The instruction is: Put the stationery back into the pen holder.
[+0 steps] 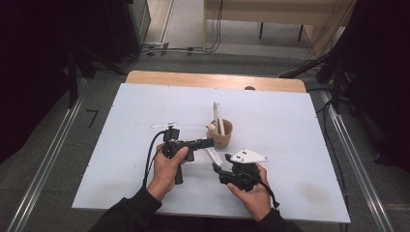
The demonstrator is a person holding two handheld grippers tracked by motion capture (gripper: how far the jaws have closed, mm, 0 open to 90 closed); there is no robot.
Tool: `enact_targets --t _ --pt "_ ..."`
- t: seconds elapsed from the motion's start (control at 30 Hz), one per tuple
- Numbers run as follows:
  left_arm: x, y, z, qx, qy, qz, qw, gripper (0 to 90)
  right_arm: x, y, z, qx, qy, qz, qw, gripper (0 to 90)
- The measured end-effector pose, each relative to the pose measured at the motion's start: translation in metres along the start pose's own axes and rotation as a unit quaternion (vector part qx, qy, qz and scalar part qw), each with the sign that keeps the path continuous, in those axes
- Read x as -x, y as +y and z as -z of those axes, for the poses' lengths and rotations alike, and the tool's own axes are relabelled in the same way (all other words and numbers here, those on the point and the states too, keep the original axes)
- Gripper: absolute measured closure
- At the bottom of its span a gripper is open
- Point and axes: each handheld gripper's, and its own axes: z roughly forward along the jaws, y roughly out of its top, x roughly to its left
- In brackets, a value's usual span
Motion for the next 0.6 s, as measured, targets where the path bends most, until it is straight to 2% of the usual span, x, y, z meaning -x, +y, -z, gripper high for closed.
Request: enact_targets --t 0.23,0.37,0.6 --pt "0.001 0.004 0.001 0.006 0.002 -0.008 1.0 65.4 0.006 -0.001 0.0 -0.011 -0.005 -0.009 0.9999 29.5" --pt "0.002 0.008 0.001 0.012 0.005 -0.018 0.9997 65.4 0.011 -0.003 0.0 -0.017 -0.013 -0.015 0.9997 27.9" --pt "0.002 0.012 0.001 0.016 0.008 -0.02 0.9996 65.4 0.017 -0.004 0.001 -0.021 -0.017 -0.022 0.9994 23.3"
